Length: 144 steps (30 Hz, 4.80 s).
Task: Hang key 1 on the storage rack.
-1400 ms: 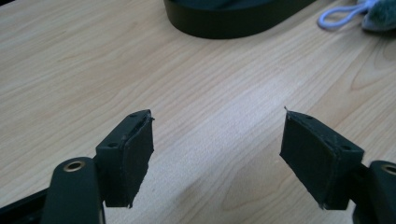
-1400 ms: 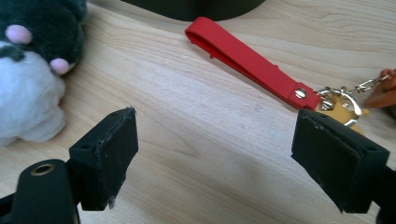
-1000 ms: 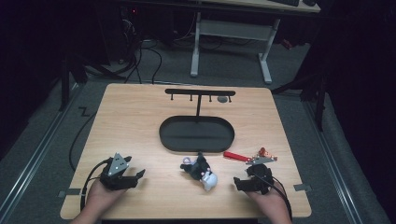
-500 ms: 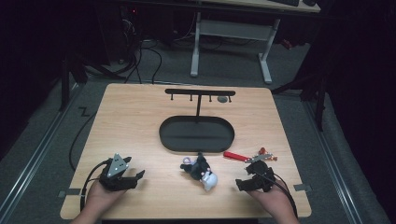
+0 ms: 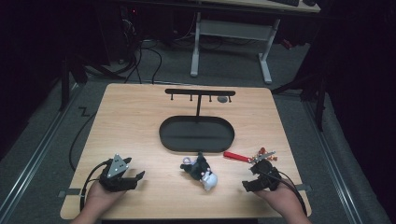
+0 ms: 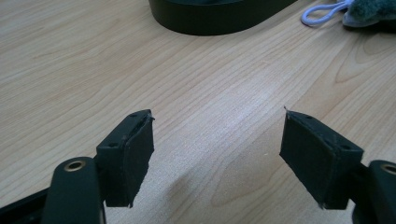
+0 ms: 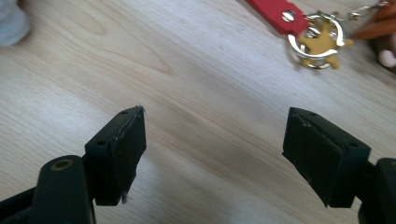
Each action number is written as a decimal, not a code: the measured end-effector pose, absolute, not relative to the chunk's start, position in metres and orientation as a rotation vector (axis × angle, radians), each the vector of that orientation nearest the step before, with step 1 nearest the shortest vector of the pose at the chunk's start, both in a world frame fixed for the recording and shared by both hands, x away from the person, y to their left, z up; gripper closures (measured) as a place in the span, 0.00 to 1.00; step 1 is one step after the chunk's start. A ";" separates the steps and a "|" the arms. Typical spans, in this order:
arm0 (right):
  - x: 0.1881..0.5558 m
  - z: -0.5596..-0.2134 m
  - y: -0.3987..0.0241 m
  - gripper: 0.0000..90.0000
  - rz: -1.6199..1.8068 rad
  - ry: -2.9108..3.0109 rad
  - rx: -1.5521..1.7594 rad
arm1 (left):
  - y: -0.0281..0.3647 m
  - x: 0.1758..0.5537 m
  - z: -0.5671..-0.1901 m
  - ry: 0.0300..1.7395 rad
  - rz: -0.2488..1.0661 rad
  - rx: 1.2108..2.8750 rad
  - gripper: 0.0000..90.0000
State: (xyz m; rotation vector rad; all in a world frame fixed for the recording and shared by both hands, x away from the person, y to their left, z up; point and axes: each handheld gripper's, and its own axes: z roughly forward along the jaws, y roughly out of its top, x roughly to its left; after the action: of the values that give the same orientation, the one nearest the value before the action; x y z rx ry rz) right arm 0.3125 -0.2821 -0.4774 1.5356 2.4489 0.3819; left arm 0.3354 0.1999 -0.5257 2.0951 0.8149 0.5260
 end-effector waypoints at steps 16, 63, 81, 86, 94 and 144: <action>0.343 -0.466 -0.328 0.35 0.303 2.408 1.503 | 0.199 0.334 -0.527 0.815 0.528 2.103 0.29; 0.398 -0.484 -0.343 0.48 0.164 2.473 1.449 | 0.203 0.335 -0.530 0.842 0.509 2.121 0.30; 0.379 -0.487 -0.335 0.52 0.186 2.540 1.506 | 0.202 0.334 -0.531 0.835 0.498 2.132 0.30; 0.378 -0.475 -0.330 0.48 0.211 2.471 1.463 | 0.201 0.334 -0.531 0.832 0.497 2.132 0.30; 0.387 -0.477 -0.321 0.58 0.139 2.490 1.398 | 0.203 0.335 -0.531 0.838 0.495 2.132 0.30; 0.390 -0.446 -0.323 0.74 0.159 2.494 1.546 | 0.204 0.332 -0.529 0.829 0.501 2.121 0.30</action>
State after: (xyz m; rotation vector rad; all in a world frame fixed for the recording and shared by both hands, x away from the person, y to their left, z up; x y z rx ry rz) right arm 0.3904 -0.3230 -0.4455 1.5461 2.4940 0.1586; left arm 0.3321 0.2043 -0.5286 2.1212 0.8286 0.5013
